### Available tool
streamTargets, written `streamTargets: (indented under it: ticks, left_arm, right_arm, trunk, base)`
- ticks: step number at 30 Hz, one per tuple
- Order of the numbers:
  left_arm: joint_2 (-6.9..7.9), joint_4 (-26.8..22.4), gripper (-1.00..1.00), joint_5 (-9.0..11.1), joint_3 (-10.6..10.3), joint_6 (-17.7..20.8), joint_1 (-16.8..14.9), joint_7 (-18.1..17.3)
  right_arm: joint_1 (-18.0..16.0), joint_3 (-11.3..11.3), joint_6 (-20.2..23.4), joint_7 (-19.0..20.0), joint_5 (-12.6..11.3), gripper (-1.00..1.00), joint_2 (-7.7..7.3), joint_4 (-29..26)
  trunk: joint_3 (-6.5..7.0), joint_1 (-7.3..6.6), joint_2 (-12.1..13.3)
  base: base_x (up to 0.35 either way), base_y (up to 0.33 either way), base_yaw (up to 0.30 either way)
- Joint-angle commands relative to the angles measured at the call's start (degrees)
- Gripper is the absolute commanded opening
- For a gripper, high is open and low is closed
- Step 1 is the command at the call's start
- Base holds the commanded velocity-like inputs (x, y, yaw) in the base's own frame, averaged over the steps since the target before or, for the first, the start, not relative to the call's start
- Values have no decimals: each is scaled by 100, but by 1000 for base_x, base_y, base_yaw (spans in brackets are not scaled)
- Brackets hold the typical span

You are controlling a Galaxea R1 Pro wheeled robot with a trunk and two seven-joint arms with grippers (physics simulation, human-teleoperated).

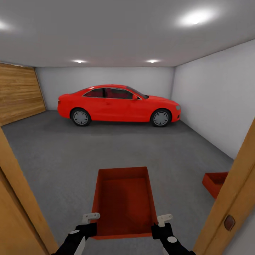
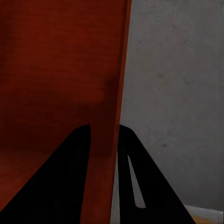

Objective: Move the two storage containers from the living room to the garage. In the garage, place one container on the floor and stack the other container on top of it (either order is fine).

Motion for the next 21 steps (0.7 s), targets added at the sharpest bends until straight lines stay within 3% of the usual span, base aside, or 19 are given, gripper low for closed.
streamTargets:
  ticks: [1,21]
  left_arm:
    - [-7,-20,-100,-120,49,-424,-1,55]
    - [-4,-20,-100,-120,51,-418,-1,54]
  right_arm:
    - [0,86,-10,420,-34,-100,187,16]
    - [0,86,-10,425,-34,-100,189,16]
  trunk:
    - [-3,5,-4]
    - [-3,5,-4]
  base:
    - [221,0,0]
    - [32,0,0]
